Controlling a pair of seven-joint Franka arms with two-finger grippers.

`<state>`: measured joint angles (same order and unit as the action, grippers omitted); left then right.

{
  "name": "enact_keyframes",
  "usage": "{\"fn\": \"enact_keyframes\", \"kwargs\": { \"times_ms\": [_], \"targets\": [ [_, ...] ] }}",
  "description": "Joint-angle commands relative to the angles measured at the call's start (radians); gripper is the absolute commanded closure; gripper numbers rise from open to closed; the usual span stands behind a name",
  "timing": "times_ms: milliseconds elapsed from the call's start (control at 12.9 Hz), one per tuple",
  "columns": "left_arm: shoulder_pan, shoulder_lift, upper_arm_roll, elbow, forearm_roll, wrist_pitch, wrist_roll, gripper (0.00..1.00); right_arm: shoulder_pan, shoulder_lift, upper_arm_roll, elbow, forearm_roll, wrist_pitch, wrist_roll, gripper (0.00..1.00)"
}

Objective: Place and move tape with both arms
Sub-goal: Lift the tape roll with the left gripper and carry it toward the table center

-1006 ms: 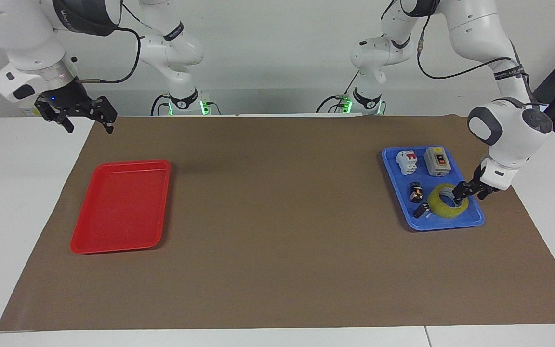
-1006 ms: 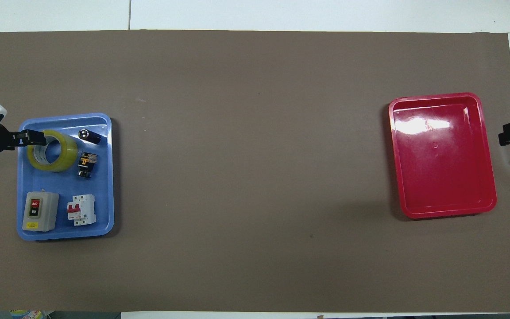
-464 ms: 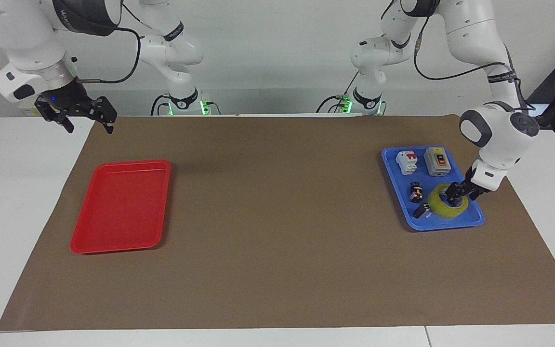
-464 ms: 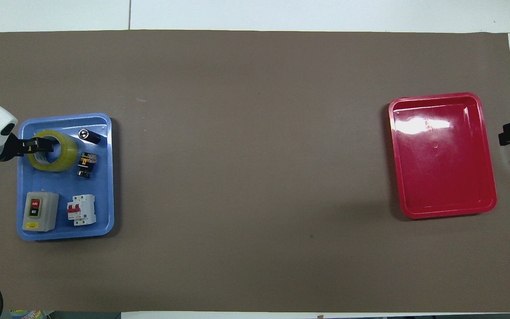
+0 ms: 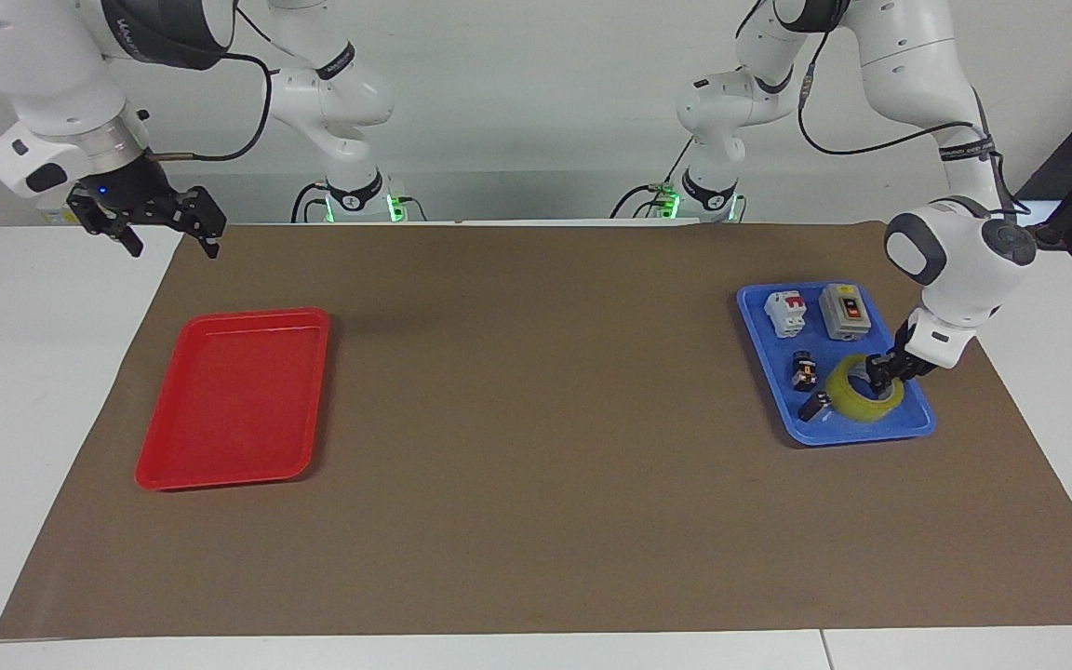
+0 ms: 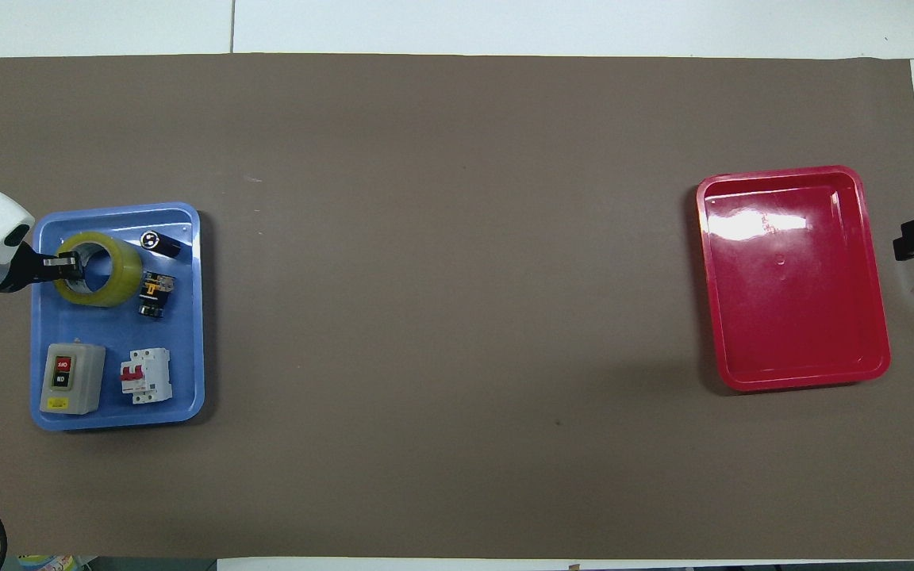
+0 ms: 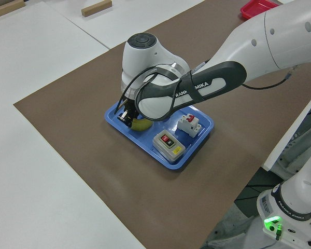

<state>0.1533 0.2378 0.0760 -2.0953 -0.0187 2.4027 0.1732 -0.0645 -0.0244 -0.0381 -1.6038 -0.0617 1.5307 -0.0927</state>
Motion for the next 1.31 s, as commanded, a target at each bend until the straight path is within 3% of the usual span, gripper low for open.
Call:
{"fn": "enact_keyframes", "kwargs": {
  "times_ms": [0, 387, 541, 851, 928, 1083, 1238],
  "targets": [
    [0.008, -0.040, -0.005, -0.038, 0.023, -0.017, 0.006, 1.00, -0.009, -0.019, 0.003, -0.024, 0.019, 0.006, -0.005, 0.00],
    [-0.008, -0.167, -0.002, 0.072, 0.022, -0.270, -0.006, 1.00, -0.011, -0.019, 0.003, -0.024, 0.019, 0.006, -0.005, 0.00],
    [-0.032, -0.237, -0.010, 0.055, 0.023, -0.293, -0.027, 1.00, -0.009, -0.019, 0.003, -0.024, 0.019, 0.006, -0.005, 0.00],
    [-0.269, -0.262, -0.010, -0.006, 0.032, -0.281, -0.331, 1.00, -0.009, -0.019, 0.003, -0.024, 0.019, 0.006, -0.005, 0.00],
    [-0.349, -0.249, -0.010, -0.008, 0.081, -0.275, -0.428, 1.00, -0.009, -0.019, 0.003, -0.024, 0.019, 0.008, -0.005, 0.00],
    [-0.524, -0.177, -0.010, 0.001, 0.124, -0.211, -0.730, 1.00, -0.011, -0.019, 0.003, -0.024, 0.019, 0.006, -0.005, 0.00],
    [-0.648, -0.114, -0.010, 0.012, 0.126, -0.133, -0.875, 1.00, -0.009, -0.019, 0.003, -0.024, 0.019, 0.006, -0.005, 0.00]
  ]
}}
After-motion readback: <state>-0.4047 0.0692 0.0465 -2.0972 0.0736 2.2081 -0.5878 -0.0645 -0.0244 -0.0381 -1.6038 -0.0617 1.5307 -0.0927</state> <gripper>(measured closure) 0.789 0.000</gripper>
